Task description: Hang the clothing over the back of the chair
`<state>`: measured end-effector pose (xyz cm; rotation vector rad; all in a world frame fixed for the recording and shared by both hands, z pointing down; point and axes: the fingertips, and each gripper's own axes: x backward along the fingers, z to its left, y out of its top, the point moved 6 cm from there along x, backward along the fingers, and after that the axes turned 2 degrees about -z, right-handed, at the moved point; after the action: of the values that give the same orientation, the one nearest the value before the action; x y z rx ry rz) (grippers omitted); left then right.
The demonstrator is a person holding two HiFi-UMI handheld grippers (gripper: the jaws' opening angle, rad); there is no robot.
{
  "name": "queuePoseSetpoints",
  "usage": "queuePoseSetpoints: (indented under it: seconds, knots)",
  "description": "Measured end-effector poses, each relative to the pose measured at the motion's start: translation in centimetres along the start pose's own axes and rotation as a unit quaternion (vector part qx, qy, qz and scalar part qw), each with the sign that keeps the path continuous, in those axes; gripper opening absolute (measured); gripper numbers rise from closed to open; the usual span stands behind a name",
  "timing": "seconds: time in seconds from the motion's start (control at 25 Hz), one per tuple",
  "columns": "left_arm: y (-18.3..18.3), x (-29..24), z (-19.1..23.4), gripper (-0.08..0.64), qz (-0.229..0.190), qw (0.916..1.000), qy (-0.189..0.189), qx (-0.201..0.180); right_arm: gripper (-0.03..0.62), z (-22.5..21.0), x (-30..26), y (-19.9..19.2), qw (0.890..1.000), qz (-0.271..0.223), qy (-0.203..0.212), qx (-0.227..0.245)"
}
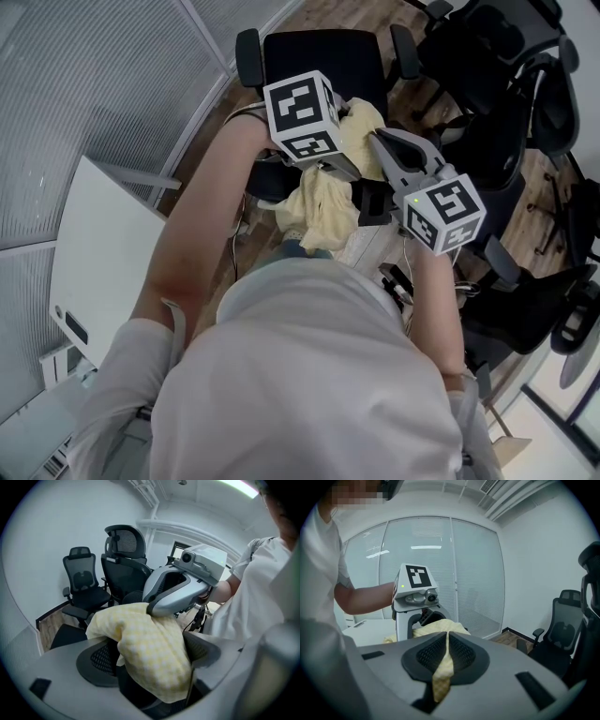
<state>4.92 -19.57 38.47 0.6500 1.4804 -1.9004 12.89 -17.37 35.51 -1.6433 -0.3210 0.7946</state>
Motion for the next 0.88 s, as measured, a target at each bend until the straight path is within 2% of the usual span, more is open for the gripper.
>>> queuePoseSetpoints:
  seconds: [0.2, 0.52, 0.88]
  knots:
    - [-0.8, 1.1, -0.3, 0.434, -0.022, 0.9995, 0.021, 0.009, 0.032, 0.1, -0.2, -0.2, 1.0, 0.013, -0.003, 0.011]
    - [-2.4, 3.8, -1.2, 0.434, -0.094, 0.9924, 0.062, 0.05, 0.032, 0.0, -0.4, -0.2, 0.999, 0.027, -0.002, 0.018]
    - [-5.5, 6.7, -3.4, 0.43, -0.131, 0.9852, 0.098, 0.049, 0.032, -0.6, -0.6, -0.3, 0.998, 0.048, -0.013, 0.039]
